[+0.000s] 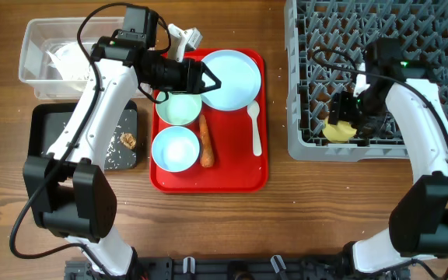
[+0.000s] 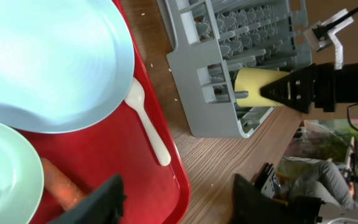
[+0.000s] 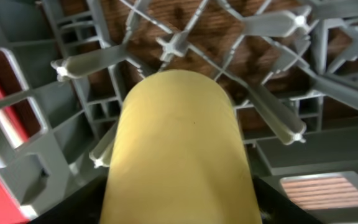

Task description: Sort waste into correct bins and load items into the dishwasher rack

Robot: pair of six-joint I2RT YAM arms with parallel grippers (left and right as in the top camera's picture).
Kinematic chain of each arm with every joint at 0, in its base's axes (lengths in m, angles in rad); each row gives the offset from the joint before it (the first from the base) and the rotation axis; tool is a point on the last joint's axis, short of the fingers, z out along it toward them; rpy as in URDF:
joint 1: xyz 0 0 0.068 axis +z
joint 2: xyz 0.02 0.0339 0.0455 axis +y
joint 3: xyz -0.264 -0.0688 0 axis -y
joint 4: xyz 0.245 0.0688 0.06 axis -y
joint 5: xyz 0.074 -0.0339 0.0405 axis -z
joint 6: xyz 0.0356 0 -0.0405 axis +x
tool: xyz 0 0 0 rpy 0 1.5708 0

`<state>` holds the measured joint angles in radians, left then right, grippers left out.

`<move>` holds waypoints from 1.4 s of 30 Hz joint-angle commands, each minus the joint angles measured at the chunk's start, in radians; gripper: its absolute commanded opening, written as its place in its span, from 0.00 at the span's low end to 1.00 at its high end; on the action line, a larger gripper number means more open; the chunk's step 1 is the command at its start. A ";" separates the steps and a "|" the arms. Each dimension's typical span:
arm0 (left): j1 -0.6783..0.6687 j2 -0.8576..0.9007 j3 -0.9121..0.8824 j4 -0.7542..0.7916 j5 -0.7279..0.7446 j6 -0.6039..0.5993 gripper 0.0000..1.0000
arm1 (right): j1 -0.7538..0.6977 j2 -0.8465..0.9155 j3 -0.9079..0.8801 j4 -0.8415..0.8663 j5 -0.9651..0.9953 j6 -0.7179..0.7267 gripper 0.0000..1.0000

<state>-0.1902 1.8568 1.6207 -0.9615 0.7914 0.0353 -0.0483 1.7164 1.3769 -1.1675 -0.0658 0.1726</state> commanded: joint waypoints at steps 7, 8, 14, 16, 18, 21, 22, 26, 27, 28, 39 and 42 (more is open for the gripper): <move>-0.004 -0.007 0.008 -0.002 -0.028 0.006 0.65 | 0.010 -0.010 0.088 -0.016 -0.099 0.010 1.00; -0.004 -0.008 0.008 -0.002 -0.047 0.006 0.62 | 0.010 -0.020 0.122 -0.031 -0.102 0.010 1.00; 0.035 -0.052 0.023 -0.079 -0.380 -0.047 0.71 | 0.035 -0.109 0.241 -0.042 -0.226 -0.040 0.91; 0.037 -0.061 0.023 -0.113 -0.468 -0.047 0.70 | 0.068 -0.123 0.240 -0.028 -0.229 -0.032 0.90; 0.037 -0.063 0.023 -0.154 -0.540 -0.048 0.66 | 0.124 -0.119 0.239 -0.002 -0.230 -0.003 0.89; 0.054 -0.064 0.023 -0.180 -0.676 -0.141 0.65 | 0.240 -0.087 0.238 0.088 -0.232 0.055 0.87; 0.065 -0.064 0.023 -0.180 -0.689 -0.161 0.65 | 0.270 -0.077 0.238 0.115 -0.232 0.072 0.86; 0.136 -0.071 0.023 -0.199 -0.688 -0.227 0.63 | 0.426 0.020 0.238 0.294 -0.222 0.206 0.82; 0.154 -0.074 0.023 -0.206 -0.684 -0.227 0.63 | 0.452 0.045 0.238 0.328 -0.217 0.234 0.81; 0.167 -0.078 0.023 -0.212 -0.684 -0.227 0.62 | 0.476 0.073 0.238 0.365 -0.217 0.257 0.80; 0.216 -0.084 0.023 -0.256 -0.685 -0.226 0.66 | 0.632 0.404 0.238 0.612 -0.218 0.488 0.51; 0.216 -0.084 0.023 -0.256 -0.685 -0.226 0.66 | 0.636 0.456 0.238 0.671 -0.233 0.549 0.50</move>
<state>0.0254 1.8023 1.6234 -1.2167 0.1162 -0.1783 0.5850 2.1300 1.6035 -0.5339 -0.2829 0.6353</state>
